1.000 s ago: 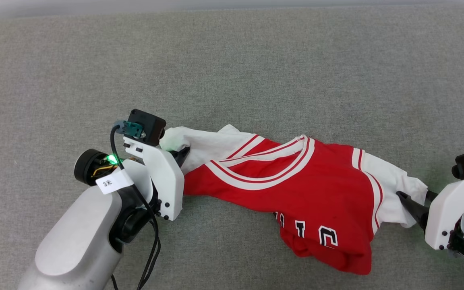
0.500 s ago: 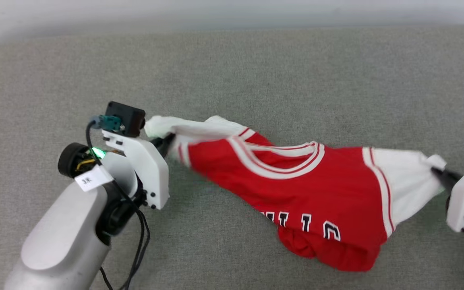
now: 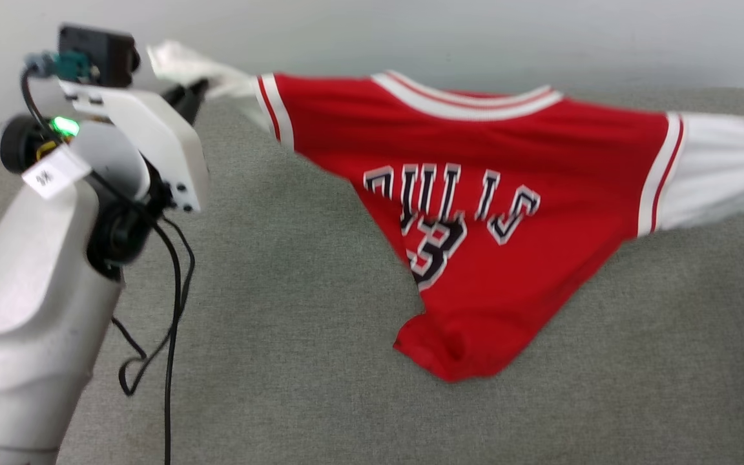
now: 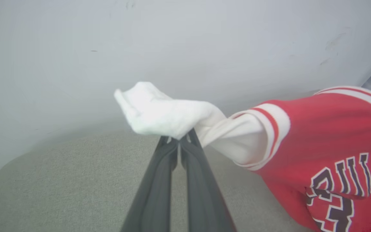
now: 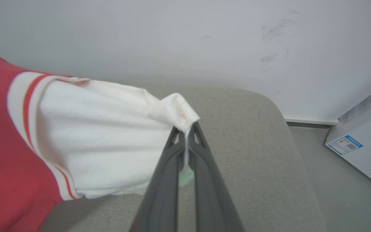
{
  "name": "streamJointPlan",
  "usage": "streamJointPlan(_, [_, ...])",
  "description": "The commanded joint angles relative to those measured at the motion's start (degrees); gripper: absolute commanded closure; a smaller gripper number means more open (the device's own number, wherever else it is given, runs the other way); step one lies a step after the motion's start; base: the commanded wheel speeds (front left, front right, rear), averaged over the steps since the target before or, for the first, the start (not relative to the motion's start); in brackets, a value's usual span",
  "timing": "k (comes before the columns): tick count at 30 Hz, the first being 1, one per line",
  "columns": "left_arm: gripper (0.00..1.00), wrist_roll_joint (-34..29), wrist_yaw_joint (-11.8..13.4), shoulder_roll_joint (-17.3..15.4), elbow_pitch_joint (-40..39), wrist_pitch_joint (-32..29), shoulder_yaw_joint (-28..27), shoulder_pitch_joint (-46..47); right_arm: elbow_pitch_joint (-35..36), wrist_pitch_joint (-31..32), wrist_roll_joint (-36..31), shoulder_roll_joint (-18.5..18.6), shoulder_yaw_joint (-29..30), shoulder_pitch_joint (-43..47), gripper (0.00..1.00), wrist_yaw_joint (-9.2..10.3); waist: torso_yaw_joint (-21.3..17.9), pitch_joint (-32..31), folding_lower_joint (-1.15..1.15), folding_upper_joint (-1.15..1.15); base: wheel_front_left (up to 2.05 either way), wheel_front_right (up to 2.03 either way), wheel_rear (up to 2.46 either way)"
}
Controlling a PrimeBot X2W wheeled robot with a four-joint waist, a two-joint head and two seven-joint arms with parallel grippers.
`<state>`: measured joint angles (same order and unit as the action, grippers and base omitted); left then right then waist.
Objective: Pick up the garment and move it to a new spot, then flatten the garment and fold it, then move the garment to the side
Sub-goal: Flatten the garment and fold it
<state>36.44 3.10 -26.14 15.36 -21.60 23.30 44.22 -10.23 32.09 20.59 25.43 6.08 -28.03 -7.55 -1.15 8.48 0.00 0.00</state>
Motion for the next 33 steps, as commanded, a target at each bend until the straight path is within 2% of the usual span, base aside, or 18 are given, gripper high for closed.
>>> streamJointPlan(1, [1.00,-0.46,0.50,0.07,1.69,0.73,-0.87,2.26,-0.87,-0.79,-0.91,0.89,0.11,-2.70,1.00,0.13,-0.16,0.24,0.00,0.00,0.00,0.00,0.00])
streamJointPlan(8, [1.00,-2.87,-0.10,0.47,10.24,4.84,-2.15,15.38,-5.25,-7.45,-4.66,0.74,-0.81,-17.04,1.00,0.13,-0.81,3.54,0.00,0.00,0.00,0.00,0.00])
streamJointPlan(13, [1.00,-5.15,-1.08,-0.58,16.69,8.54,-2.65,25.05,-8.65,-13.10,-9.66,0.92,-2.77,-28.48,1.00,0.15,-1.64,6.98,0.00,0.00,0.00,0.00,0.00])
streamJointPlan(24, [1.00,-9.63,-1.89,-1.92,23.32,17.75,-3.23,44.16,-17.81,-20.93,-15.39,-0.81,-4.87,-52.29,1.00,0.19,-2.07,16.38,0.00,0.00,0.00,0.00,0.00])
streamJointPlan(33, [1.00,-6.38,-3.70,0.68,30.44,22.38,-5.22,47.35,-26.28,-24.63,-14.97,-3.78,-8.19,-60.61,1.00,0.14,-1.01,23.00,0.00,0.00,0.00,0.00,0.00])
